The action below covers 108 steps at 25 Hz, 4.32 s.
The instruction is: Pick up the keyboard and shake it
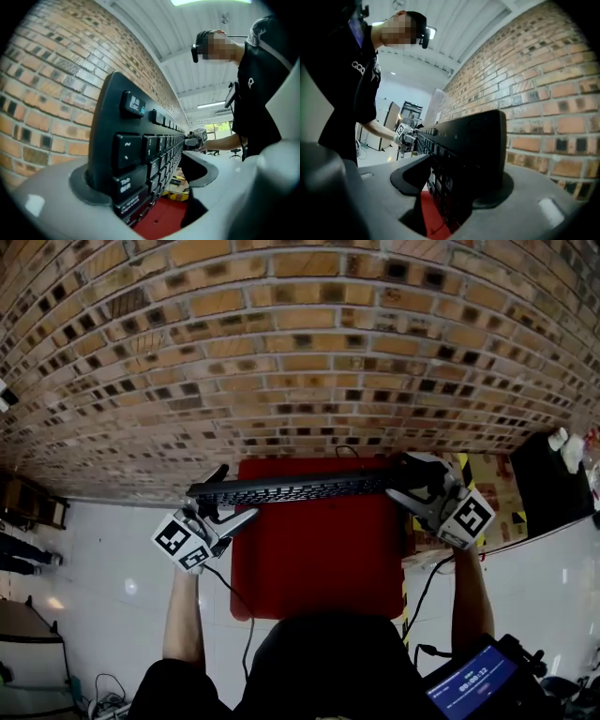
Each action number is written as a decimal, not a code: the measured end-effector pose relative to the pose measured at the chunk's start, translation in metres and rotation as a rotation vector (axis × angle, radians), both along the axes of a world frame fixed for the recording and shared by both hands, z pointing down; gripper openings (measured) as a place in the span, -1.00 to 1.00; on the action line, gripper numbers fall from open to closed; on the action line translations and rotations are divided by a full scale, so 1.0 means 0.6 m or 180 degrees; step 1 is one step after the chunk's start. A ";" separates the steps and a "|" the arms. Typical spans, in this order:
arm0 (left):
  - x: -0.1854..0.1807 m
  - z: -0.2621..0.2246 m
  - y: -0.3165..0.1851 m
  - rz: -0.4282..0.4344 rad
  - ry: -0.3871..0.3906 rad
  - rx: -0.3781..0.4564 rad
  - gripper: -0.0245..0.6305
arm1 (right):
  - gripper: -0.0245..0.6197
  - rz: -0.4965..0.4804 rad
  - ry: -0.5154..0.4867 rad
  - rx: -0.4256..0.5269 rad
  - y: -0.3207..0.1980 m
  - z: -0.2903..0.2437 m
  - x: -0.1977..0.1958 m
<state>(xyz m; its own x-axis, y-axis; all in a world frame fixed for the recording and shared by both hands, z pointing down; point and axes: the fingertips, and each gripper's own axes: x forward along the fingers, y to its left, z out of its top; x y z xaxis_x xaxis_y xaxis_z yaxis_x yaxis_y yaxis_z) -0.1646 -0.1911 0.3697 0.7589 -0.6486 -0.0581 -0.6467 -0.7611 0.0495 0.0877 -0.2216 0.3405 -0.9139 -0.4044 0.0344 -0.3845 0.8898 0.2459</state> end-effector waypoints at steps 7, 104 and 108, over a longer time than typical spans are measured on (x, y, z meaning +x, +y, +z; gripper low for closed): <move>0.000 0.005 -0.009 -0.0130 -0.0046 0.0000 0.56 | -0.09 0.0112 0.0036 -0.0095 -0.012 0.026 0.007; 0.098 -0.062 -0.086 -0.0429 -0.1225 0.0921 0.45 | 0.11 0.0565 -0.0711 -0.0320 -0.086 0.074 0.115; 0.110 -0.075 -0.083 -0.0395 -0.1182 0.1002 0.44 | 0.11 0.0562 -0.0703 -0.0250 -0.080 0.059 0.126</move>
<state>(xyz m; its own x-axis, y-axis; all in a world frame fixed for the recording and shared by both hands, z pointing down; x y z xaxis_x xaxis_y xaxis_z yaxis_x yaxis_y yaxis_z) -0.0988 -0.2410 0.3244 0.6837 -0.7298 -0.0061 -0.6637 -0.6183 -0.4210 0.1635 -0.2694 0.3761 -0.8185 -0.5619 -0.1199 -0.5717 0.8173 0.0719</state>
